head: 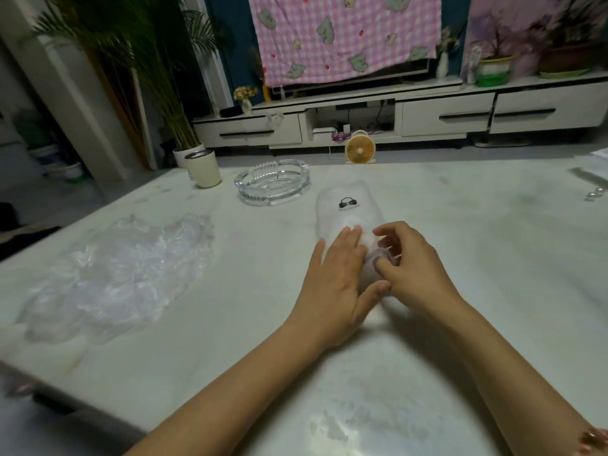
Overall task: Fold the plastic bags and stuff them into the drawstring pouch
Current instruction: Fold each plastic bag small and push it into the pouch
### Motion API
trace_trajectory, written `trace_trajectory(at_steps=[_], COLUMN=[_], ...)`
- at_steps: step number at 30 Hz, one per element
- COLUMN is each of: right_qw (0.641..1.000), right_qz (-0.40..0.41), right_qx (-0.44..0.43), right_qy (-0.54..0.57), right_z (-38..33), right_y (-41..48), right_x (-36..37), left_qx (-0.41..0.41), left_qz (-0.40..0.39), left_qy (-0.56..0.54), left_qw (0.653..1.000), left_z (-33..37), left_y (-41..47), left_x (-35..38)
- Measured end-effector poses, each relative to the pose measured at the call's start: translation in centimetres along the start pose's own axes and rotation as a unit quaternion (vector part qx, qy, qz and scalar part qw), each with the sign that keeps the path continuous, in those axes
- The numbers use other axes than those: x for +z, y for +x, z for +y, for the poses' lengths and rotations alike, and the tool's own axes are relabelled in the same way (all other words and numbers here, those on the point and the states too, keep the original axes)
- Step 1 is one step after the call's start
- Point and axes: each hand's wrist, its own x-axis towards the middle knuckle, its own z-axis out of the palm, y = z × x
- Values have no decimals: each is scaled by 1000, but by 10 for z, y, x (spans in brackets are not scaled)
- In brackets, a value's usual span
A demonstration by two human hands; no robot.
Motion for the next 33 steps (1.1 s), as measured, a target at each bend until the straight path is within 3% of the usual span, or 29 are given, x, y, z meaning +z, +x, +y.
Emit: trace_trajectory(at_steps=[4, 7, 12, 16, 20, 24, 28, 31, 33], right_qw=[995, 989, 995, 997, 995, 989, 984, 983, 984], right_qz=[103, 143, 100, 55, 27, -4, -32, -33, -28], right_qx=[-4, -21, -23, -46, -71, -90, -102, -100, -95], right_qy=[-9, -14, 8, -20, -65, -114, -143, -150, -150], right_z=[-8, -14, -15, -18, -21, -22, -25, -26, -26], right_y=[-3, -8, -19, -21, -22, -27, -34, -32, -31], right_x=[2, 0, 2, 6, 14, 21, 20, 17, 15], left_qx=[16, -34, -184, -211, -328, -411, -385, -355, -340], left_qz=[-31, -72, -95, -48, -68, -96, -13, 79, 101], left_qy=[138, 143, 181, 170, 251, 221, 217, 167, 127], left_qw=[990, 986, 961, 961, 908, 879, 897, 916, 926], left_z=[-16, -26, -61, -81, -128, -148, -144, -134, -121], left_y=[9, 28, 46, 22, -26, -55, -63, -66, -69], left_x=[8, 10, 3, -22, -57, -79, -82, -85, -87])
